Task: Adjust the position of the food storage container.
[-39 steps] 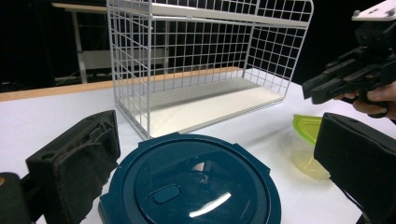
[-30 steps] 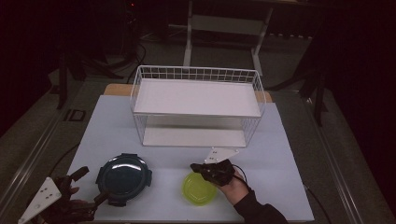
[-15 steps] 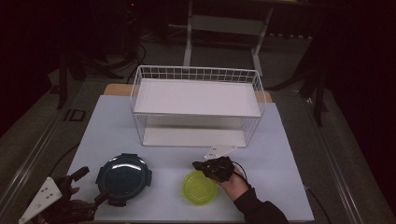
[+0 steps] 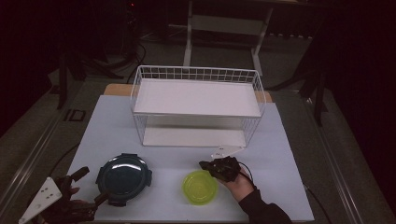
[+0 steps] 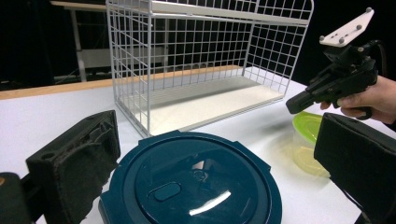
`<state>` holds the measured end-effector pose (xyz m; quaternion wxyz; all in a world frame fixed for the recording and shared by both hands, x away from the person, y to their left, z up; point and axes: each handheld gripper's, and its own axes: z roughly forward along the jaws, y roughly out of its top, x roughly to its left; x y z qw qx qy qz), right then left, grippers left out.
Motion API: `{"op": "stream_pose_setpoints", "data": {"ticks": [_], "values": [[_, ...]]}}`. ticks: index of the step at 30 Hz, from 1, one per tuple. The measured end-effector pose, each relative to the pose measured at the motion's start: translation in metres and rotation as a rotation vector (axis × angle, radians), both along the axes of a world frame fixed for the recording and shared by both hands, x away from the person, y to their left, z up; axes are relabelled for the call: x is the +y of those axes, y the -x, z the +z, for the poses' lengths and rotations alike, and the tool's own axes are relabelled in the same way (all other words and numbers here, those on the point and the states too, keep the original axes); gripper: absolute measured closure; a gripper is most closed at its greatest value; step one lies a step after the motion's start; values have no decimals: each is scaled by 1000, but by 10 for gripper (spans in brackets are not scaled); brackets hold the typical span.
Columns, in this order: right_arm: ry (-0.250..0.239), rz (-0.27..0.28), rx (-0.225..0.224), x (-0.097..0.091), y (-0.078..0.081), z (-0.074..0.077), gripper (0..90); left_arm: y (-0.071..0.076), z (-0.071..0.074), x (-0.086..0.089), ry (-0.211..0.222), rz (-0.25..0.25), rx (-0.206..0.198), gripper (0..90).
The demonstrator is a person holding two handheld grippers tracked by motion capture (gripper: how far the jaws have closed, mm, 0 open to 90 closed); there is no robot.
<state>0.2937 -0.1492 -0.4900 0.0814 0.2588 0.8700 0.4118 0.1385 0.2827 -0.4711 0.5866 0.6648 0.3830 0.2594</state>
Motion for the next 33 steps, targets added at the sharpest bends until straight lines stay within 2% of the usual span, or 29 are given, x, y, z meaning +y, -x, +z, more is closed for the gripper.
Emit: {"op": "stream_pose_setpoints", "data": {"ticks": [7,11,12,15,16,17,18,19,20,23,24,26,28,33], "values": [[3,-42,11,-13,4,-1,899,0,0,0,0,0,-2,0],[-10,-50,-2,-16,7,6,899,0,0,0,0,1,-1,0],[-31,-35,-2,-13,10,11,899,0,0,0,-2,1,-1,0],[-39,-10,3,-7,13,16,899,0,0,0,-2,2,-1,0],[-47,24,15,2,18,18,900,0,0,0,-1,1,0,0],[-47,24,15,2,18,18,900,0,0,0,-1,1,0,0],[-45,60,23,11,22,19,900,0,0,0,-1,2,1,0],[-45,60,23,11,22,19,900,0,0,0,-1,2,1,0],[-47,82,24,19,23,19,900,0,0,0,-2,0,1,0],[-45,97,39,26,23,19,900,0,0,0,-2,0,0,0],[-42,116,50,34,24,20,900,0,0,0,-1,0,0,0],[-38,126,50,37,25,20,900,0,0,0,-1,-1,-1,0],[-29,165,64,50,29,20,900,0,0,0,0,-2,-1,0],[6,199,70,64,34,17,900,0,0,0,-1,-3,-2,0]]}}
